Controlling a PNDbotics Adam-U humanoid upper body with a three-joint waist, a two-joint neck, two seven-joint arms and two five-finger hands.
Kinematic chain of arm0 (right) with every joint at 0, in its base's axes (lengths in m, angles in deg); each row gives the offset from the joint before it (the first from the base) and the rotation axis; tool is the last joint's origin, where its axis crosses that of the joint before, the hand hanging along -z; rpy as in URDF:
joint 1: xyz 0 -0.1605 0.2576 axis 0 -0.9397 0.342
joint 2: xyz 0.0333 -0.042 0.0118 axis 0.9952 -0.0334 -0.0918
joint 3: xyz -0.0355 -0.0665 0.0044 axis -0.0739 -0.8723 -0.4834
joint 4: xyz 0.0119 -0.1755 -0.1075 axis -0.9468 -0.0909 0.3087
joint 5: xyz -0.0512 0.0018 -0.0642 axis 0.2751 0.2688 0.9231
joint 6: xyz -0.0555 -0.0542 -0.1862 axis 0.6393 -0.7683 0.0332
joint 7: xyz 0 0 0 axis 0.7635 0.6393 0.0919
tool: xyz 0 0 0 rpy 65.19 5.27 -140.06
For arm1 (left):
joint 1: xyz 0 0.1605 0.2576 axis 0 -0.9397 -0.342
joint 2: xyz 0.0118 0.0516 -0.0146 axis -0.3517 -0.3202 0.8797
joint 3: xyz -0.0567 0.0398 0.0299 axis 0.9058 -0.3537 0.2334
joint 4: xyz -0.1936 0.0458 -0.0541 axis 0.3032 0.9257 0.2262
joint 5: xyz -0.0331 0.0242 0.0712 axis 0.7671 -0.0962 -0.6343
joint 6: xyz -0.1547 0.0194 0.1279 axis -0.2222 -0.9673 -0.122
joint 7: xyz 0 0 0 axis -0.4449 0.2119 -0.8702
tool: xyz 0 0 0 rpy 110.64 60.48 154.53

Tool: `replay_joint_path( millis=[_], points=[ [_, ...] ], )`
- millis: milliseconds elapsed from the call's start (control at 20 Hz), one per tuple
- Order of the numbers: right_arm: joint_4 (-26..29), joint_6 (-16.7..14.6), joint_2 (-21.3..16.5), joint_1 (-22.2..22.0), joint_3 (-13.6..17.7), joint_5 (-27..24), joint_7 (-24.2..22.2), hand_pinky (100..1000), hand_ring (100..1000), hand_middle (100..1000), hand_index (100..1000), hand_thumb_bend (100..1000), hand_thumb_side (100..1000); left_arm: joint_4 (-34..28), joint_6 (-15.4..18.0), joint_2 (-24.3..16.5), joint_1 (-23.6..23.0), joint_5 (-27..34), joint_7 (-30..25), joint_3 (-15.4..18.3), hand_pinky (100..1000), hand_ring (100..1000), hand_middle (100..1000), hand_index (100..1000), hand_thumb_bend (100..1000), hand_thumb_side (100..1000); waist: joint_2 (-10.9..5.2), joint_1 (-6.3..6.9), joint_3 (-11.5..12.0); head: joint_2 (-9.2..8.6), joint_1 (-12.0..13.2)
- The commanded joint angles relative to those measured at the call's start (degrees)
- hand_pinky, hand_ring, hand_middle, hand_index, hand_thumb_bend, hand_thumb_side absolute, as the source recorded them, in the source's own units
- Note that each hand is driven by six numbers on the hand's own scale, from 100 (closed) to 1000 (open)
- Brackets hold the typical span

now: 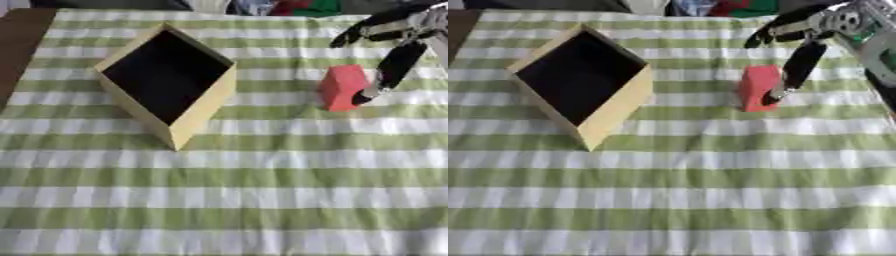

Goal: Pick up objects on the table and place them in the box.

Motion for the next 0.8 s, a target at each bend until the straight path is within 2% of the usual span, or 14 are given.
replay_joint_path(
  millis=[50,500,800],
  points=[
    [-1.75,-0.11,-0.15,1.57,1.68,1.48,0.03,1000,1000,950,1000,581,303,-0.99,0.01,-0.32,0.47,0.13,-0.25,0.19,1000,477,494,742,100,126,-0.86,0.14,0.12,-0.71,-0.04],
    [-5.96,-0.26,1.83,1.99,3.01,4.57,0.20,1000,1000,931,1000,573,304,-0.99,-0.08,0.15,0.50,0.31,-0.48,0.16,1000,476,493,741,100,132,-0.37,0.23,0.43,-1.03,-0.09],
    [-7.39,-1.00,2.56,2.02,3.15,4.85,0.24,996,1000,912,1000,561,292,-0.99,-0.06,0.31,0.49,0.31,-0.64,0.21,1000,475,493,740,100,134,-0.01,0.24,0.49,-1.02,0.05]
  ],
)
